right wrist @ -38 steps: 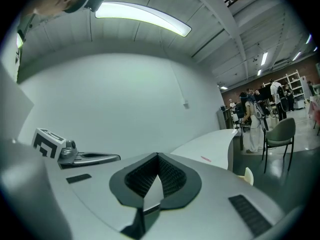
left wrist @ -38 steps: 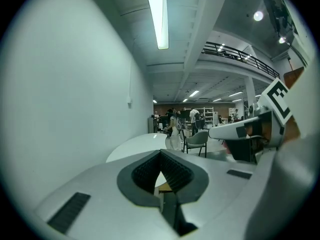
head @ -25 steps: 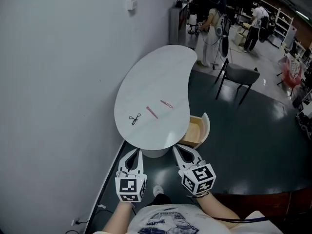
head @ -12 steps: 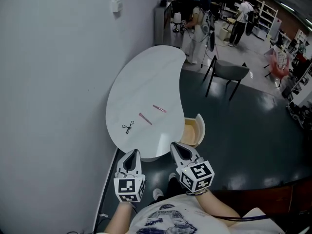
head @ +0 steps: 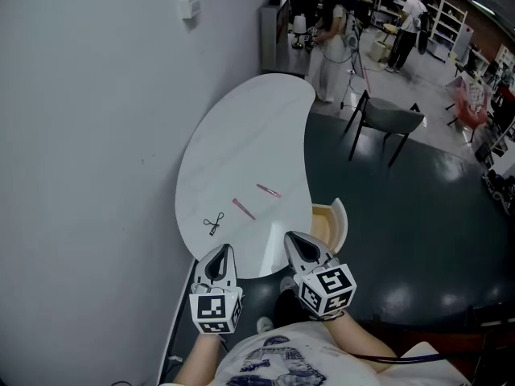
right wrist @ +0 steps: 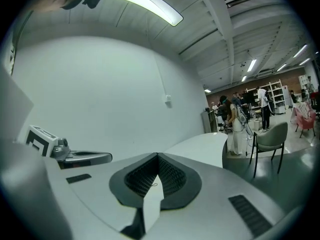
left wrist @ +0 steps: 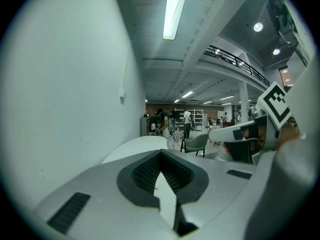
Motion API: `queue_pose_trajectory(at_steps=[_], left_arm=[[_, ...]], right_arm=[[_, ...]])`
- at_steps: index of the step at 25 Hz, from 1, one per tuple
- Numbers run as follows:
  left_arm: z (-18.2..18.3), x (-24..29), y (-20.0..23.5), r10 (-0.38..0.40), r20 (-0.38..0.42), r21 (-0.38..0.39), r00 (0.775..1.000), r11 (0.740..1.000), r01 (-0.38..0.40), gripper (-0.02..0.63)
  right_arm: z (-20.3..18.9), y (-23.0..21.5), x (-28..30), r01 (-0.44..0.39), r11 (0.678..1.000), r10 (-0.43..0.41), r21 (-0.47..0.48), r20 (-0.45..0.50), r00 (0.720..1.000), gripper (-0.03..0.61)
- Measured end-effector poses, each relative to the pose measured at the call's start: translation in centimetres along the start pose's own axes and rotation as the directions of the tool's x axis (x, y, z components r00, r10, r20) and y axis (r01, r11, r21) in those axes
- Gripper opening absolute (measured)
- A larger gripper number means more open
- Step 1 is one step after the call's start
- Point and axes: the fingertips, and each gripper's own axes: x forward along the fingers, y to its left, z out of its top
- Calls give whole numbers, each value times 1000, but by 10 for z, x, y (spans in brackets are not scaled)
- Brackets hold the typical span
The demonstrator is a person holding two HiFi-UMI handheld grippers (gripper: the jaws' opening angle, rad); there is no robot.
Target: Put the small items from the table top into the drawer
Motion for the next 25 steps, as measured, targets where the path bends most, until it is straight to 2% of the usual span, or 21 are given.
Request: queue_pose_trajectory(at_steps=[13, 22, 25], left_arm=[[14, 119, 17, 62, -56, 7, 996, 998, -62, 20], [7, 169, 20, 111, -81, -28, 991, 993, -113, 20], [1, 179, 21, 127, -96, -11, 987, 992, -129, 20]], right_arm=[[18, -83, 91, -73, 997, 74, 24, -56, 996, 20], [9, -122, 133, -150, 988, 152, 23, -113, 982, 20], [4, -133, 145, -164, 986, 163, 1, -139, 977, 20]])
